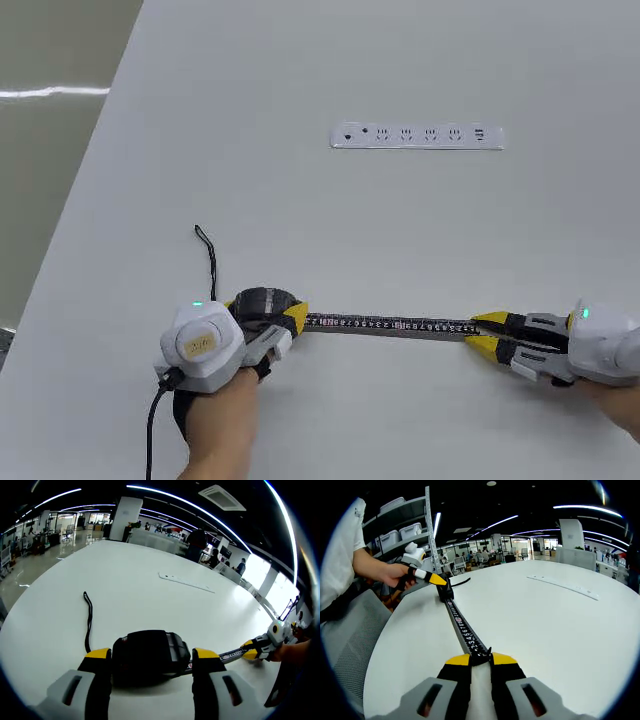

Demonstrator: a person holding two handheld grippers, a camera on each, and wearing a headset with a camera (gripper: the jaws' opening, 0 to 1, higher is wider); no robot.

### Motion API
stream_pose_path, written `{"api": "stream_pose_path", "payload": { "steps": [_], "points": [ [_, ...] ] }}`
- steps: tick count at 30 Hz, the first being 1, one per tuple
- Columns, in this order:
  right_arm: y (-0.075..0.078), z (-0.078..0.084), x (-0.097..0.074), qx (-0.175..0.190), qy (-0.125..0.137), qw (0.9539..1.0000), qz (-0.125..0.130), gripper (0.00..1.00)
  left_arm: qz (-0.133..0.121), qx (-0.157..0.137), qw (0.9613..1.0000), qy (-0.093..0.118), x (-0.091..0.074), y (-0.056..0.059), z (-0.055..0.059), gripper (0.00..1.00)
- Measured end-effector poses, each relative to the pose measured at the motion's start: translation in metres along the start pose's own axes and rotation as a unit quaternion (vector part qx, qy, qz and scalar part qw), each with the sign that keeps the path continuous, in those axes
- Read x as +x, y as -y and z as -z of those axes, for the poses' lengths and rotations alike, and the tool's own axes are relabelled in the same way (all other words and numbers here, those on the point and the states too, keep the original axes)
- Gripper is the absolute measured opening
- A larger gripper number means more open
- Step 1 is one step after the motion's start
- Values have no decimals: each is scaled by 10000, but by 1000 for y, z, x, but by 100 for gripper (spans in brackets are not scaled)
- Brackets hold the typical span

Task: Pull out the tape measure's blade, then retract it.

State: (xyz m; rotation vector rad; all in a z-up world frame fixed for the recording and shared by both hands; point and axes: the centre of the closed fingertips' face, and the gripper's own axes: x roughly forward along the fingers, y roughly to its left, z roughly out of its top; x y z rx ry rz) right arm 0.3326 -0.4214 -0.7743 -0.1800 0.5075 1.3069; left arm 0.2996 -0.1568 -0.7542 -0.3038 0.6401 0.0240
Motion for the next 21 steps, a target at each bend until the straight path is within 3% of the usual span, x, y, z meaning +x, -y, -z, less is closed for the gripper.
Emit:
{"api": "stream_pose_path", "payload": {
  "steps": [21],
  "points": [
    [-1, 0, -3, -16, -10, 10000, -30, 12, -63, 7, 10000, -11, 1, -1, 2, 62]
  ]
}}
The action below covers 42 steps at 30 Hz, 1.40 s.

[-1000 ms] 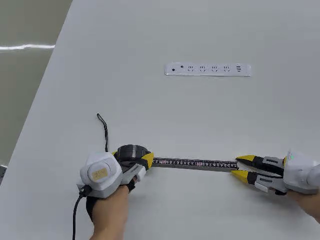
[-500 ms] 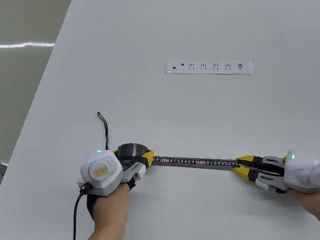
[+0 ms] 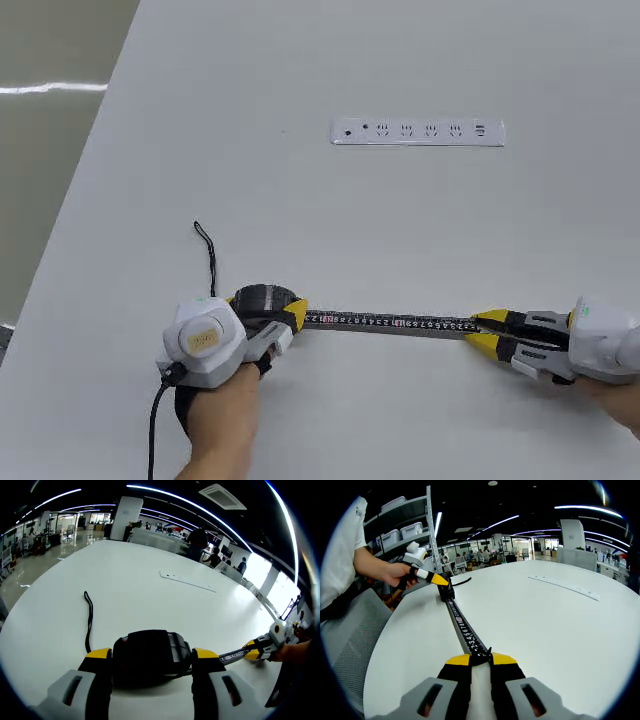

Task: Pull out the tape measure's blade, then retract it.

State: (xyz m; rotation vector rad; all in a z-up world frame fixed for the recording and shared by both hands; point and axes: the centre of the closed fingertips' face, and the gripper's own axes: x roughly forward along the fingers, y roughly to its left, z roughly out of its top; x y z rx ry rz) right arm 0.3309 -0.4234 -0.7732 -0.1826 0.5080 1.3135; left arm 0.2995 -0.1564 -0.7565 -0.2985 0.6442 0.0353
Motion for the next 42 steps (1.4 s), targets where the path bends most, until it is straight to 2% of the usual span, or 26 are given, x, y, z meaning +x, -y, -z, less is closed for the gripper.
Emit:
{"api": "stream_pose_path", "payload": {
  "steps": [22, 32, 42],
  "points": [
    [-1, 0, -1, -18, 33, 10000, 36, 12, -118, 56, 9999, -85, 0, -1, 2, 59],
    [-7, -7, 13, -112, 54, 9999, -59, 12, -97, 48, 9999, -105, 0, -1, 1, 58],
    [-7, -4, 25, -157, 81, 9997, -160, 12, -88, 33, 9999, -117, 0, -1, 1, 59]
  ]
}}
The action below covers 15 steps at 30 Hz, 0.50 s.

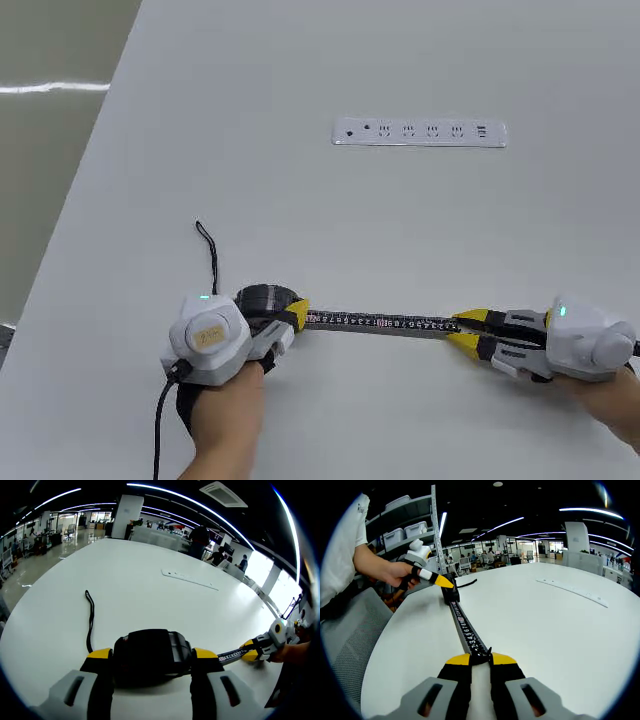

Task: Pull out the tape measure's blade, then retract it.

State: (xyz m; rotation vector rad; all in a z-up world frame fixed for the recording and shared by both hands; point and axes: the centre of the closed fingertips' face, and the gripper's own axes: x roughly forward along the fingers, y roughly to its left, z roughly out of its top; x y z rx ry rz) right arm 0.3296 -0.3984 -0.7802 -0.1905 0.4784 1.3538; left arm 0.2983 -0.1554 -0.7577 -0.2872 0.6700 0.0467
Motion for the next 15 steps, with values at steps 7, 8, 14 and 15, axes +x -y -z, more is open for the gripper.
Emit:
{"api": "stream_pose_path", "payload": {
  "steps": [7, 8, 14, 15],
  "points": [
    [-4, -1, 9, 4, 25, 9999, -97, 12, 8, -14, 10000, -7, -1, 0, 0, 59],
    [-5, -2, 11, -8, 25, 9999, -112, 12, 7, -8, 10000, -8, -1, 0, 0, 59],
    [-7, -5, 21, -30, 19, 9998, -201, 11, 3, -18, 10000, -16, -1, 0, 0, 59],
    [-7, -5, 22, -32, 20, 9998, -205, 11, 0, -22, 10000, -18, -1, 0, 0, 59]
  ]
}}
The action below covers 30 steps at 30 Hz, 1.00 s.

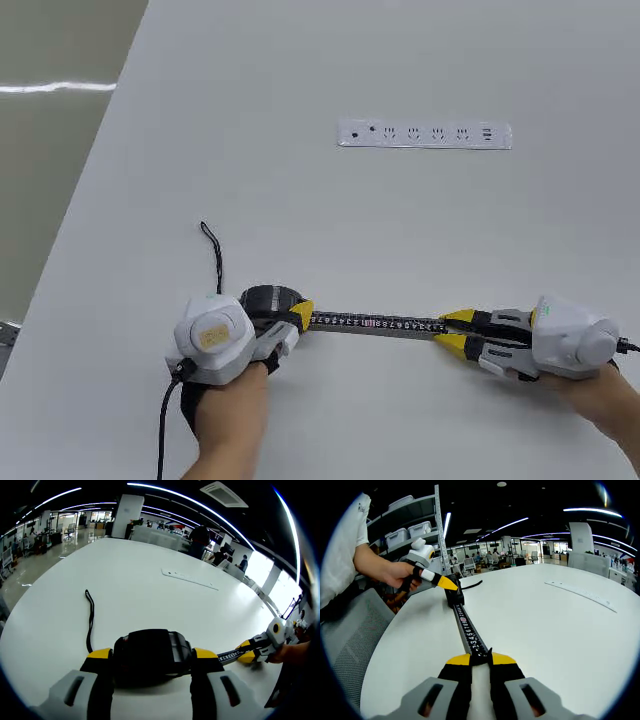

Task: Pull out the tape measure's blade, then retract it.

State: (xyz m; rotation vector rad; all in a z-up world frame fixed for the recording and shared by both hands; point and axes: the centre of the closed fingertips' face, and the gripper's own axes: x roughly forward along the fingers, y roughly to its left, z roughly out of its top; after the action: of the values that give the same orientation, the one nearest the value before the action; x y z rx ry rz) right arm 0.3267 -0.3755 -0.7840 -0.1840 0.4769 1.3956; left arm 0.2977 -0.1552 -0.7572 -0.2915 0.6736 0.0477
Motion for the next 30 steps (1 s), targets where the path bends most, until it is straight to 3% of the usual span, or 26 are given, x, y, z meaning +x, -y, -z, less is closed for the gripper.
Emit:
{"api": "stream_pose_path", "payload": {
  "steps": [30],
  "points": [
    [-10, -15, 31, -71, 12, 9997, -215, 11, -10, -25, 10000, -17, 0, -1, 0, 59]
  ]
}}
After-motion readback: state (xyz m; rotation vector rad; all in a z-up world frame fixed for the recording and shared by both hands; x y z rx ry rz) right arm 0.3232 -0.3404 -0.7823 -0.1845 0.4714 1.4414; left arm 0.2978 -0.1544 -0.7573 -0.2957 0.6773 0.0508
